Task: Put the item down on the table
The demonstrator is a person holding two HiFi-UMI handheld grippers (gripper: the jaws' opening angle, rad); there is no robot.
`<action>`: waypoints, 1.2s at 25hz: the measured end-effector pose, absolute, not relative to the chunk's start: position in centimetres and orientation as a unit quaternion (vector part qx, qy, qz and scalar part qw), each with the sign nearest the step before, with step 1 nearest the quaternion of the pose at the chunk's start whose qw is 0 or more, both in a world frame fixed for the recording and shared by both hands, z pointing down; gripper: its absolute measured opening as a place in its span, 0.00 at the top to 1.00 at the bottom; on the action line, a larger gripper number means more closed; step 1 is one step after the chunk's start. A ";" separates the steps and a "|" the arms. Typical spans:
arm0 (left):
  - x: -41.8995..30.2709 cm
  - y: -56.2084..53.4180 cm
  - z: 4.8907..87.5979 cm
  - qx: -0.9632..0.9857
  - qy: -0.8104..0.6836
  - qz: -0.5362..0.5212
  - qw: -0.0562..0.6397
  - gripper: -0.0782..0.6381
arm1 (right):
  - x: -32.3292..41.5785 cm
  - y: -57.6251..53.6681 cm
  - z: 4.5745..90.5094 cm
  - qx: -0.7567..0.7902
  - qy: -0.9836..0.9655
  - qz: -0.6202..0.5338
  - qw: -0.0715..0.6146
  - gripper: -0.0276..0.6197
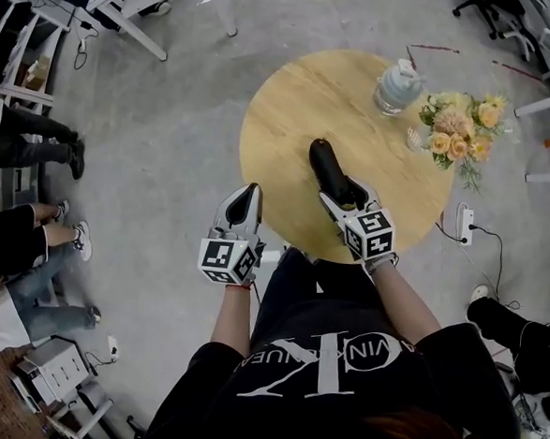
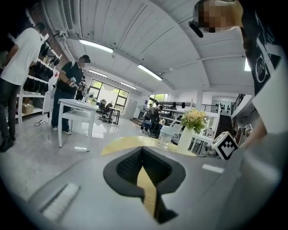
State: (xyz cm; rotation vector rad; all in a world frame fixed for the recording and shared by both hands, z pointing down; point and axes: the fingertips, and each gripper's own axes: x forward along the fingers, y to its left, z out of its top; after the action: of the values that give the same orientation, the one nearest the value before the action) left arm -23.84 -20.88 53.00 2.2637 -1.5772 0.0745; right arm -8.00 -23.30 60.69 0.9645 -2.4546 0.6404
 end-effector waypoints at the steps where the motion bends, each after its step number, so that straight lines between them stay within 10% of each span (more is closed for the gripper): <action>1: -23.8 -20.8 53.3 0.804 -0.562 0.028 0.191 0.87 | -8.1 -23.4 61.0 0.344 -0.884 0.230 0.217 0.52; 30: -22.2 -22.2 52.7 0.811 -0.552 0.026 0.190 0.88 | -3.6 -25.0 60.5 0.384 -0.858 0.252 0.230 0.52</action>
State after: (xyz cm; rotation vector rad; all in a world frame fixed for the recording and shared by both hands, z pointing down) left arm -22.23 -22.25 52.74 2.2807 -1.5517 0.0727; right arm -3.55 -24.98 60.48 1.0564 -2.3601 0.6920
